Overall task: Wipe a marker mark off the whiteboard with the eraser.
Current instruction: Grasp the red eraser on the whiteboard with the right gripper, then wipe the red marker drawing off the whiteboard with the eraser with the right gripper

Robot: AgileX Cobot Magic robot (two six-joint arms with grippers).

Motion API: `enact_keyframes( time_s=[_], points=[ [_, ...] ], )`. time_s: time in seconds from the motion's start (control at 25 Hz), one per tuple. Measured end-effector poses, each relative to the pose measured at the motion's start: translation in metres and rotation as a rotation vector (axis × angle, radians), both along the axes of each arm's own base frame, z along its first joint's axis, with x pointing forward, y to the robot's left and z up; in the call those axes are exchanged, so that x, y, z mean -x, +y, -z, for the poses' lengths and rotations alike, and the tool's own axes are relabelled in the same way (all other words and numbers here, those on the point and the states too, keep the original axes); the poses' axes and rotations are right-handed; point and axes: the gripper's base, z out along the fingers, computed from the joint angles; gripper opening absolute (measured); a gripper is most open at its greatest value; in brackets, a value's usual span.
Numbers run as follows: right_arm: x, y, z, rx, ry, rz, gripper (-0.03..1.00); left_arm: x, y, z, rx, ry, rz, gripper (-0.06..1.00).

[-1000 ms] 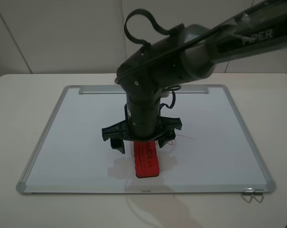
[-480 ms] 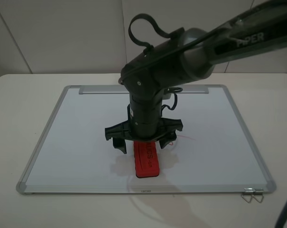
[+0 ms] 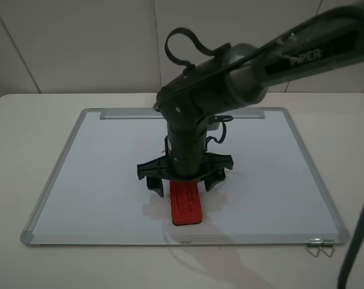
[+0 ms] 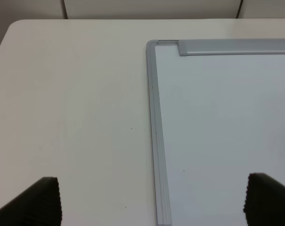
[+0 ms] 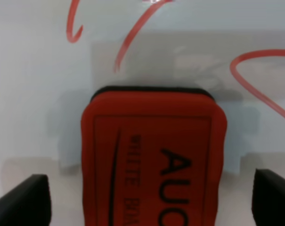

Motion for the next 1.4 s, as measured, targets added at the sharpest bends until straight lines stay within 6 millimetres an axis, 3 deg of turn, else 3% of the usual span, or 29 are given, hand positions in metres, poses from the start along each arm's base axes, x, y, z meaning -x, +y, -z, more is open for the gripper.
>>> enact_keyframes(
  time_s=[0.68,0.92,1.12,1.4],
  points=[
    [0.001,-0.001,0.009,0.024,0.021,0.000,0.76,0.000,0.000,0.000,0.000,0.000,0.000,0.77],
    [0.001,-0.001,0.011,0.026,0.026,0.002,0.68,0.000,0.000,0.000,0.000,0.000,0.000,0.77],
    [0.001,0.000,0.011,0.023,0.027,0.002,0.50,0.000,0.000,0.000,0.000,0.000,0.000,0.77],
    [0.001,0.000,0.011,0.021,0.029,0.004,0.50,0.000,0.000,0.000,0.000,0.000,0.000,0.77]
  ],
)
